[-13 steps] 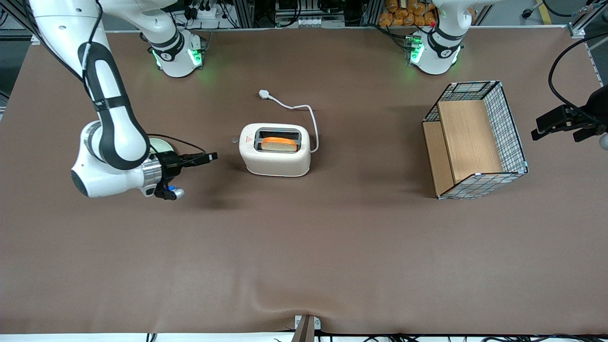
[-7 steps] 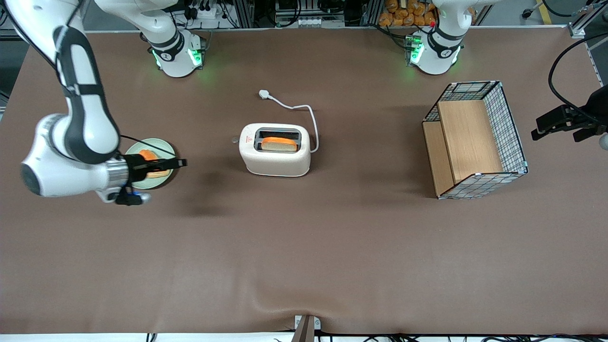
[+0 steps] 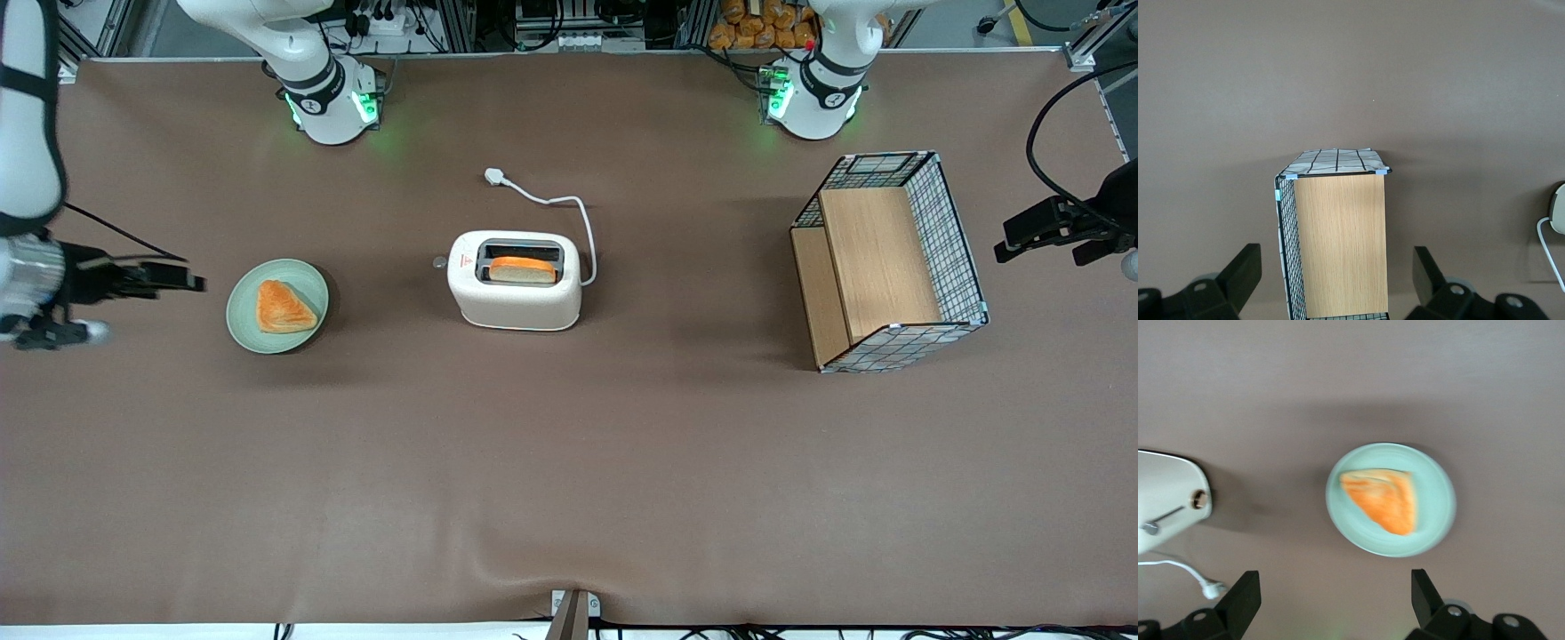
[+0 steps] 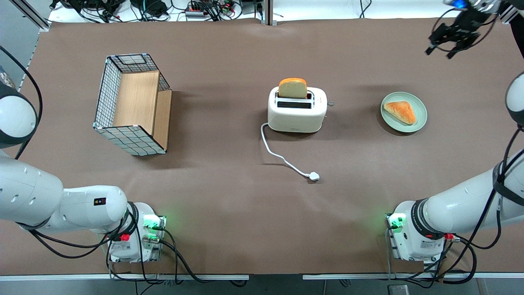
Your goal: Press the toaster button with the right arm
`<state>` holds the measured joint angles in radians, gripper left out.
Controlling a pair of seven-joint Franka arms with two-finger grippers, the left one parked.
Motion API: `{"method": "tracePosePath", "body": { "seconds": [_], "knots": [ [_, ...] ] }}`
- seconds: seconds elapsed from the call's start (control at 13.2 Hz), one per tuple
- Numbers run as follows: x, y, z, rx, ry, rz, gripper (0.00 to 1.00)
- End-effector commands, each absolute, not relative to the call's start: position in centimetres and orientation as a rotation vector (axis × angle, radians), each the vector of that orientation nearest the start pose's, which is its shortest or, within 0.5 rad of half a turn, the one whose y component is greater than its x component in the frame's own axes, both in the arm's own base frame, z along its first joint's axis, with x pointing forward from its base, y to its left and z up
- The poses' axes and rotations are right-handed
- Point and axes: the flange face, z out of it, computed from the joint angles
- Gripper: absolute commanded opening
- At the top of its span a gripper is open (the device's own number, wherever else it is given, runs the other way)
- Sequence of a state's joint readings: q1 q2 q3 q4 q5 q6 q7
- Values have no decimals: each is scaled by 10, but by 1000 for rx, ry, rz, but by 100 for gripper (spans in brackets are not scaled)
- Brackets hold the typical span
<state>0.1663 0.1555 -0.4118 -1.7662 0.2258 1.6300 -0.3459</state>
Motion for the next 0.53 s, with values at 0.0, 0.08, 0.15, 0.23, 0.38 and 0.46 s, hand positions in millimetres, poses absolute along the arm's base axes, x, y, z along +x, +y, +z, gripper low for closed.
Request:
{"method": "tracePosePath", "body": {
  "seconds": [0.0,0.08,0.15,0.23,0.38,0.46],
  "knots": [
    [546,-99,503,-2957,-79,247,100],
    [547,-90,516,-2967,-55,250,100],
    [550,-77,536,-2986,-50,247,100],
    [554,-69,551,-3014,-36,243,100],
    [555,-53,567,-3029,-18,231,100],
    [556,-48,573,-3031,-22,226,100]
  ]
}}
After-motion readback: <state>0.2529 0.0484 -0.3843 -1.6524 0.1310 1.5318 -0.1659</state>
